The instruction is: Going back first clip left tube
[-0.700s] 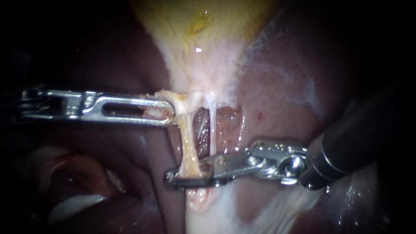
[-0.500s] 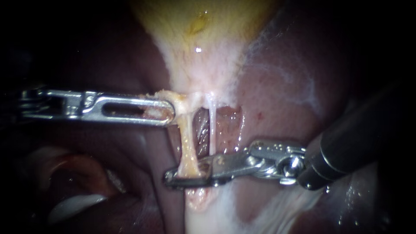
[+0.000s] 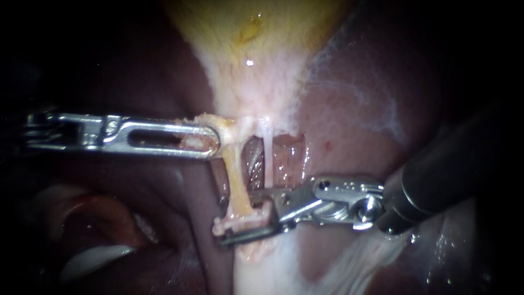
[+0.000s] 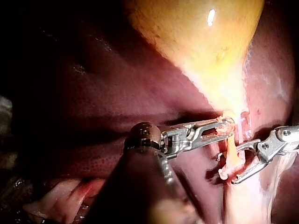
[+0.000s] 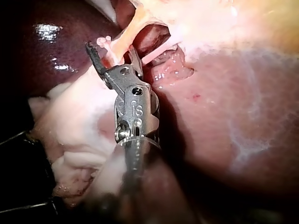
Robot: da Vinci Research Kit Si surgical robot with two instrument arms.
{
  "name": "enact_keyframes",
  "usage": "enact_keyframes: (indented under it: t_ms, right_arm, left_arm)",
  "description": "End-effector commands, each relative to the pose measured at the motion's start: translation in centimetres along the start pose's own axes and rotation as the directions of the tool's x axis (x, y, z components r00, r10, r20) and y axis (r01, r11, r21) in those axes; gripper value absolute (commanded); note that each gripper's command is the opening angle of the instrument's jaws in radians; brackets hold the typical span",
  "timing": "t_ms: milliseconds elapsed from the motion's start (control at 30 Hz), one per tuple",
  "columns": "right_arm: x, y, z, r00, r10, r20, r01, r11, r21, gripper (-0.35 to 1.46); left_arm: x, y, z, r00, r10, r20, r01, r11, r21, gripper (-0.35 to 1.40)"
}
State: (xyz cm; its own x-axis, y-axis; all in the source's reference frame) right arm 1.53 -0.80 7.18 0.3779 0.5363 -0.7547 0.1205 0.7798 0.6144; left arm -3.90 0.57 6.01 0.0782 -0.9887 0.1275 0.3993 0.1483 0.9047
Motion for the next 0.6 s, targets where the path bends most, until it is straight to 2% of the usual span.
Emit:
enact_keyframes:
  t_ms: [33,167,333,600]
  right_arm:
    - [0.0,0.0,-0.02,1.0,-0.007,0.0,0.007,1.0,-0.006,0.5]
    - [-0.01,-0.02,-0.15,0.999,-0.048,0.001,0.048,0.999,-0.017,0.5]
    - [0.03,-0.02,-0.56,0.991,-0.134,0.006,0.134,0.99,-0.05,0.5]
    - [0.35,0.01,-1.38,0.979,-0.205,0.016,0.206,0.975,-0.085,0.5]
  left_arm:
    - [0.0,0.0,0.0,1.0,0.0,0.0,0.0,1.0,0.0,-0.35]
    - [0.0,0.0,0.0,1.0,0.0,0.0,0.0,1.0,0.001,-0.35]
    - [0.0,0.0,-0.01,1.0,0.0,-0.001,0.0,1.0,0.001,-0.35]
    - [0.0,0.01,-0.01,1.0,0.0,-0.001,0.0,1.0,0.001,-0.35]
